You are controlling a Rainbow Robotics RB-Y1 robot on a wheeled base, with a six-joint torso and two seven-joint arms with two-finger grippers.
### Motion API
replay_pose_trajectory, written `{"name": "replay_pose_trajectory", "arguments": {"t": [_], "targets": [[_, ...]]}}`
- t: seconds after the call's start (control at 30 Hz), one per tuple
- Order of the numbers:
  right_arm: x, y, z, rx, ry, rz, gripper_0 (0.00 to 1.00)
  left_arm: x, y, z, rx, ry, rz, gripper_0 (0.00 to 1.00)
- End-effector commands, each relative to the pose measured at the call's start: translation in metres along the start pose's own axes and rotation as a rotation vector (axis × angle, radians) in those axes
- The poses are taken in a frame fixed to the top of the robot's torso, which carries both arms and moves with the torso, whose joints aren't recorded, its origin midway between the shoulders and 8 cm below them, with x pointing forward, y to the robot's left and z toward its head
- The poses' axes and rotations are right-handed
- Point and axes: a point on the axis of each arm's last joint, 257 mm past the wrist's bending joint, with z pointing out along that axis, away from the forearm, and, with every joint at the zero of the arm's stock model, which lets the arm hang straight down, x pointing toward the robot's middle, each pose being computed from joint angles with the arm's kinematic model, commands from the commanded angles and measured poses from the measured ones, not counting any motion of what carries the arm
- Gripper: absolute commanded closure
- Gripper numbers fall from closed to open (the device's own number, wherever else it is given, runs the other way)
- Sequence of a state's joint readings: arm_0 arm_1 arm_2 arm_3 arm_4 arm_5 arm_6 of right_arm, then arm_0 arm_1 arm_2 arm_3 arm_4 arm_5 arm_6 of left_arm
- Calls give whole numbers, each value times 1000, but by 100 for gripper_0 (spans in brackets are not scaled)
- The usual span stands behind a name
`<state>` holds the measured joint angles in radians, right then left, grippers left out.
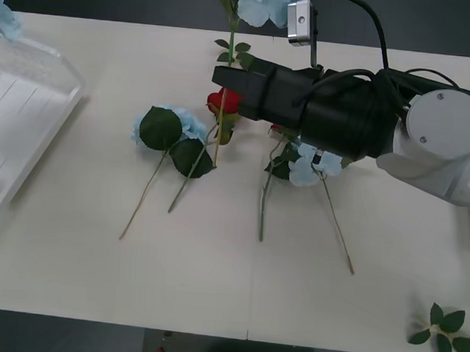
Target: Put the red flowers into the right box and the blue flowers into the left box
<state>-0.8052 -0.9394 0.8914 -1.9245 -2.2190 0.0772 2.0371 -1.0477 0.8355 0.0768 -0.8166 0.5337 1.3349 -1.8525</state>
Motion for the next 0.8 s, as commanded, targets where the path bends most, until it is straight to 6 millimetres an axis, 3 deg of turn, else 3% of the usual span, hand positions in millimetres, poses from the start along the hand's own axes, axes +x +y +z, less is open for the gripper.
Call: {"name": "replay_pose_trajectory", "arguments": {"t": [0.03,0.2,0.47,0.57,0.8], "targets": [[-9,26,8,-52,-9,-17,100,-35,46,-35,-114,-85,6,100],[-9,26,8,-52,-9,-17,100,-28,68,-36,-188,-65,7,100],[-9,26,8,-52,-9,-17,100,-5,106,-2,-277,-74,-8,100],[-9,26,8,-52,-9,-17,100,4,105,12,-273,-75,-9,100],[-9,26,8,-52,-9,-17,100,31,78,44,-208,-41,-30,100]]}}
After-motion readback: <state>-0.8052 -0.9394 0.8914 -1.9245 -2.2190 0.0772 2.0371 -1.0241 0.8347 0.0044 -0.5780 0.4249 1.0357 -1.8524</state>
